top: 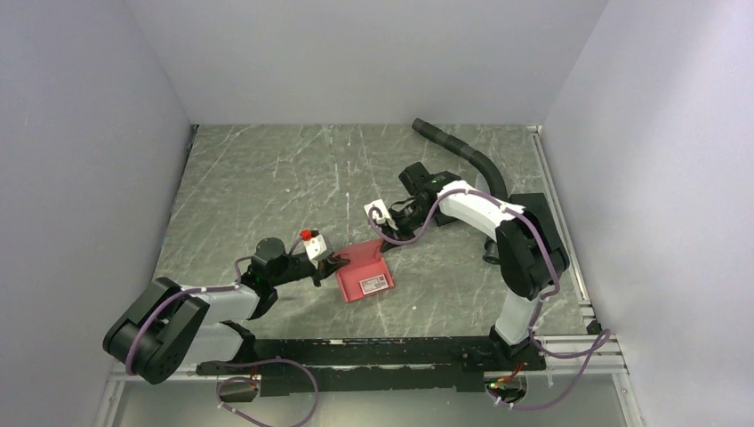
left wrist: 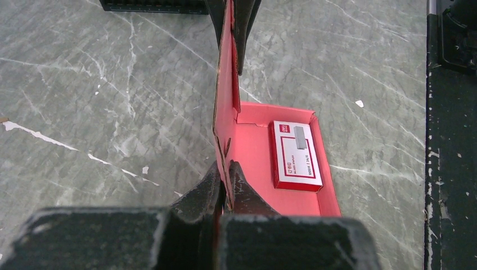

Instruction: Fold the paper box

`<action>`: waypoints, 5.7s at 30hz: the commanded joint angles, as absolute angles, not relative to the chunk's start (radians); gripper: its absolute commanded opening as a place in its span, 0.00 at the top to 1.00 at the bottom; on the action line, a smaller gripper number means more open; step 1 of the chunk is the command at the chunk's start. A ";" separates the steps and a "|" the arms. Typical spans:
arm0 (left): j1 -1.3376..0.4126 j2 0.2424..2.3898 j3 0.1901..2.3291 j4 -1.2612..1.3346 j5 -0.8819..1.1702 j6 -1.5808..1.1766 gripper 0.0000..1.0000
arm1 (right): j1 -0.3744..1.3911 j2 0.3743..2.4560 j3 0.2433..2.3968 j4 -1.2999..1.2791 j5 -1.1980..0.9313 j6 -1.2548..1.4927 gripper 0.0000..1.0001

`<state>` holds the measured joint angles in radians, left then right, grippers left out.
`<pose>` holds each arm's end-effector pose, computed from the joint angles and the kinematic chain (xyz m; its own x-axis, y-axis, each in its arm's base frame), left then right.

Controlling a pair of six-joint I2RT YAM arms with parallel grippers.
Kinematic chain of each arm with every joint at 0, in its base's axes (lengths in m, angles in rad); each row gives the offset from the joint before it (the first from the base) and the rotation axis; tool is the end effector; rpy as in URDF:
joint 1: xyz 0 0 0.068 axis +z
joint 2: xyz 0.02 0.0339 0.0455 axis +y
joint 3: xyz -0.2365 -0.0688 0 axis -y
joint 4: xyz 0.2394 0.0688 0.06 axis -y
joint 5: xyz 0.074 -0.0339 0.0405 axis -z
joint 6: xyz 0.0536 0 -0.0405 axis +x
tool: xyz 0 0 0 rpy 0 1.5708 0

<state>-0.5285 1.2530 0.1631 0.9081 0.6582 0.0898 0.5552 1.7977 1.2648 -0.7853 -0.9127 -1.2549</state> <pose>0.1774 -0.1415 0.1326 -0.0731 0.1249 -0.9895 0.9287 0.3701 -0.0219 0.2637 0.2135 0.1706 0.2105 -0.5535 -0.8058 -0.9345 -0.3560 0.0004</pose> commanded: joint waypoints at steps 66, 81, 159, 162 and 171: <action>-0.612 1.109 0.857 -0.437 0.446 0.582 0.42 | 0.532 1.676 1.233 -0.825 -0.908 -1.389 1.00; -0.544 1.266 0.960 -0.522 0.746 0.706 0.48 | 0.541 1.679 1.236 -0.831 -0.907 -1.391 1.00; -0.543 0.886 0.887 -0.568 0.469 0.555 0.31 | 0.563 1.711 1.246 -0.794 -0.871 -1.322 1.00; -0.543 0.962 0.904 -0.607 0.476 0.607 0.34 | 0.564 1.712 1.246 -0.793 -0.873 -1.322 1.00; -0.542 1.167 0.946 -0.534 0.556 0.659 0.39 | 0.564 1.716 1.247 -0.796 -0.876 -1.322 1.00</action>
